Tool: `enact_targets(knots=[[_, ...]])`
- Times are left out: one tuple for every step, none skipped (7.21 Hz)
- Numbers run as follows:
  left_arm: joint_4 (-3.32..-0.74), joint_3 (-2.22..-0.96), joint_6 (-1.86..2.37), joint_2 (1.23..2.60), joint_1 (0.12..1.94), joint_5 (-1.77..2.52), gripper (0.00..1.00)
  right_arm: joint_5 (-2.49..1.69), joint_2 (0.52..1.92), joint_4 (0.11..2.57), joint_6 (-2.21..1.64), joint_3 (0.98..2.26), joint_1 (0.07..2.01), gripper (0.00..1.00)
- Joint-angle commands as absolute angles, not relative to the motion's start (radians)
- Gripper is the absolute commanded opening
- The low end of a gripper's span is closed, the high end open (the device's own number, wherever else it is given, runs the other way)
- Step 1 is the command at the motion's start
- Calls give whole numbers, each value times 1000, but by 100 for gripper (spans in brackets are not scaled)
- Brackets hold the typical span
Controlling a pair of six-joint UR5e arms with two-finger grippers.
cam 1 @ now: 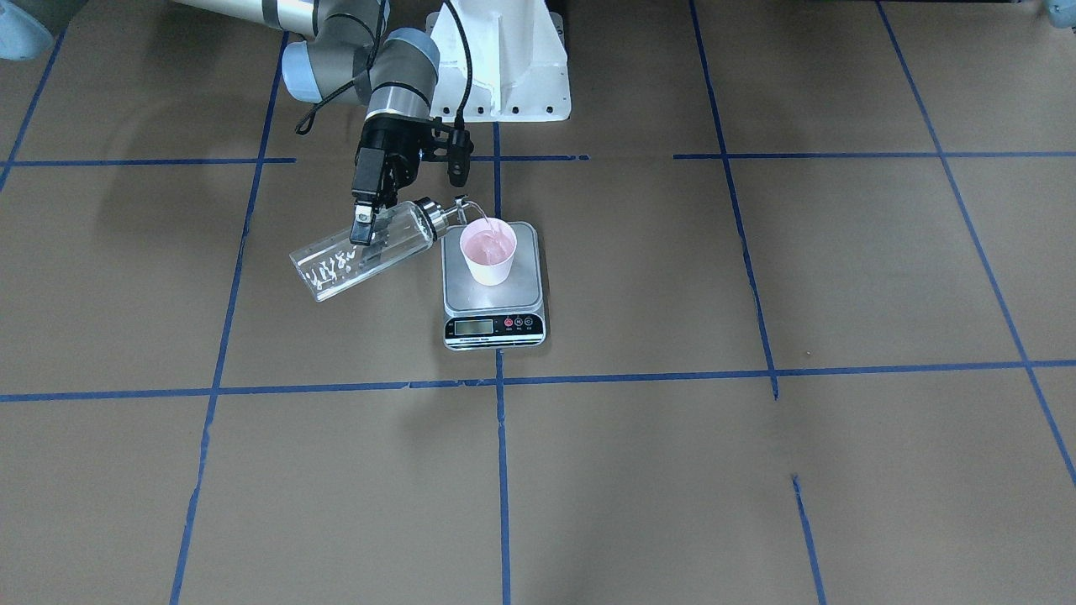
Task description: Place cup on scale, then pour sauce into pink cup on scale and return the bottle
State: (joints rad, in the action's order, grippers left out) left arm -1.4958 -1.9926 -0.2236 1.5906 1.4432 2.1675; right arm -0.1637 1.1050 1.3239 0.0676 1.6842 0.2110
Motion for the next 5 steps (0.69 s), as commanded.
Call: enact_targets(knots=[[-1496, -1993, -222, 1592, 1443, 2168, 100, -196, 1106, 1324, -46, 1692, 204, 0], [-1496, -1993, -222, 1594, 1443, 2168, 100, -212, 1114, 1324, -48, 1719, 204, 0], [-1494, -1993, -222, 1603, 1443, 2166, 100, -253, 1124, 1324, -111, 1745, 196, 0], [-1494, -1993, -222, 1605, 1447, 2166, 100, -290, 1129, 1324, -189, 1775, 195, 0], [-1494, -1993, -222, 1605, 1448, 2166, 100, -340, 1143, 1322, -205, 1840, 193, 0]])
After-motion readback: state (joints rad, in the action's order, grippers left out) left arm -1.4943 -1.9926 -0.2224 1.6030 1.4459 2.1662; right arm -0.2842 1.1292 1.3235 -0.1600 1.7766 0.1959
